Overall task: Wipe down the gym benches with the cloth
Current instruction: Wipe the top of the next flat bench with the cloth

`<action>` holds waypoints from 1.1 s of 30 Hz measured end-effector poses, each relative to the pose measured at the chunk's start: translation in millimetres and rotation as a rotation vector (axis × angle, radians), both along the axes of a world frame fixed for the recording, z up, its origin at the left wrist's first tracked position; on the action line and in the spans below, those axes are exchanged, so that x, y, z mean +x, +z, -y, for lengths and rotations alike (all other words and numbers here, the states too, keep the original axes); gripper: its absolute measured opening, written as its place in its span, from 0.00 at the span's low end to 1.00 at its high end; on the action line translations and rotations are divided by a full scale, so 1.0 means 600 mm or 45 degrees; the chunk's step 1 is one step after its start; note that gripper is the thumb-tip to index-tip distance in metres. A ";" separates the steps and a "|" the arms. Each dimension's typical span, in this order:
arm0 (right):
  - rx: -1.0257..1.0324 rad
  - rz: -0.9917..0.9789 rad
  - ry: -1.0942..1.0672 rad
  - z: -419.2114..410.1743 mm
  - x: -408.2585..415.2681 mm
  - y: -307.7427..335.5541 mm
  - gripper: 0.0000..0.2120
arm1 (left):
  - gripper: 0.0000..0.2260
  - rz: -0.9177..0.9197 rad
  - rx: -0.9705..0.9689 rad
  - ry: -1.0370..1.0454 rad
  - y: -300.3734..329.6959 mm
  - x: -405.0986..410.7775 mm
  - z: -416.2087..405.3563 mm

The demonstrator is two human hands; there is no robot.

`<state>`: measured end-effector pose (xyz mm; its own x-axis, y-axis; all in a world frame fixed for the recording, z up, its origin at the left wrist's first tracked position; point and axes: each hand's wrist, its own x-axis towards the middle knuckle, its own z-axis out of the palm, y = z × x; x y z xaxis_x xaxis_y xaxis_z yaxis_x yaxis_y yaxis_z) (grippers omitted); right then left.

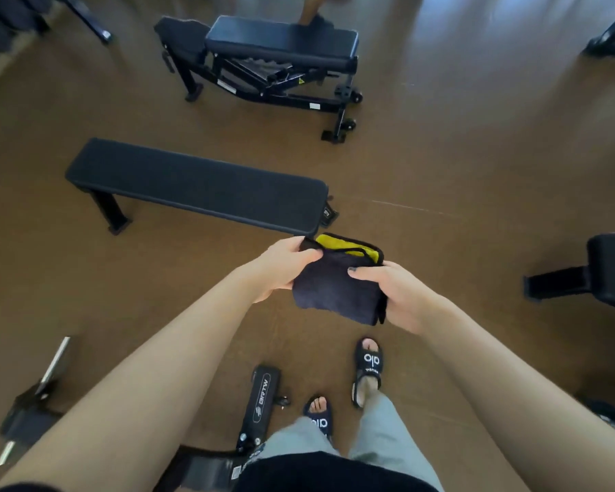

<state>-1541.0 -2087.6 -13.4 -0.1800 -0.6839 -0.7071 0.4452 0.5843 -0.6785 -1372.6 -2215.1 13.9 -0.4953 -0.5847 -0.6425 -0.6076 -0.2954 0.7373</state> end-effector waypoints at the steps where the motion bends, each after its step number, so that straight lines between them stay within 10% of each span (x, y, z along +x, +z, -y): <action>1: 0.012 0.016 0.001 0.028 -0.017 -0.009 0.13 | 0.09 0.013 -0.044 0.043 -0.010 -0.015 0.018; 10: 0.127 0.041 -0.206 0.266 -0.154 -0.106 0.14 | 0.11 0.099 -0.151 0.472 -0.156 -0.113 0.185; 18: -0.245 -0.608 -0.245 0.522 -0.184 -0.305 0.11 | 0.16 0.212 -0.188 0.673 -0.424 -0.123 0.366; 26: -0.315 -1.665 1.173 0.618 -0.120 -0.731 0.28 | 0.34 0.334 -0.124 1.058 -0.779 -0.142 0.517; 33: -0.434 -2.059 1.072 0.708 -0.075 -0.891 0.32 | 0.26 0.386 -0.661 1.378 -0.978 -0.184 0.553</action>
